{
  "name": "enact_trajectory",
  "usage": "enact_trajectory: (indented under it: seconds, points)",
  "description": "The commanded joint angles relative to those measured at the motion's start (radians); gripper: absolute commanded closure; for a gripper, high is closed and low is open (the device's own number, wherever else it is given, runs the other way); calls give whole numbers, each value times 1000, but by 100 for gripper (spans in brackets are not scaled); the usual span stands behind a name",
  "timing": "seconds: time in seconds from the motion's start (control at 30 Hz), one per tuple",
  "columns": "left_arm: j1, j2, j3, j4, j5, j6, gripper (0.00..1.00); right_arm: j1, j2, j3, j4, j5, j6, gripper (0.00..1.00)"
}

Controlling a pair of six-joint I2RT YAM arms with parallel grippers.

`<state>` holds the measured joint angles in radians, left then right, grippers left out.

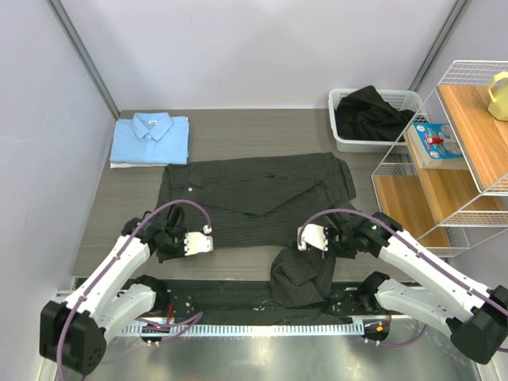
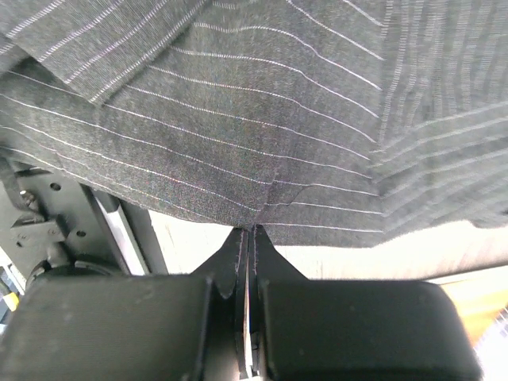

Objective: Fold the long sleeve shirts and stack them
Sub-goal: Fold the shirt

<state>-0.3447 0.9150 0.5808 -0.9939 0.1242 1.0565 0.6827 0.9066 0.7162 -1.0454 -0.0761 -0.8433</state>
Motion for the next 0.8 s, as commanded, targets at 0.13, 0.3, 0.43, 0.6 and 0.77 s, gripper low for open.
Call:
enact_trajectory:
  seconds: [0.13, 0.3, 0.43, 0.6, 0.77]
  points:
    - [26, -42, 125, -175, 46, 66, 100, -8, -97, 150, -116, 24, 13, 99]
    - [65, -5, 189, -163, 43, 99, 100, -34, -74, 209, -111, 26, 1, 99]
    - [90, 111, 281, -123, 64, 94, 100, -129, 6, 245, -74, -34, -72, 99]
    - [133, 284, 361, -66, 66, 112, 100, -304, 184, 370, -68, -132, -193, 99]
    - [185, 422, 439, -23, 65, 160, 100, -371, 400, 531, -54, -165, -223, 99]
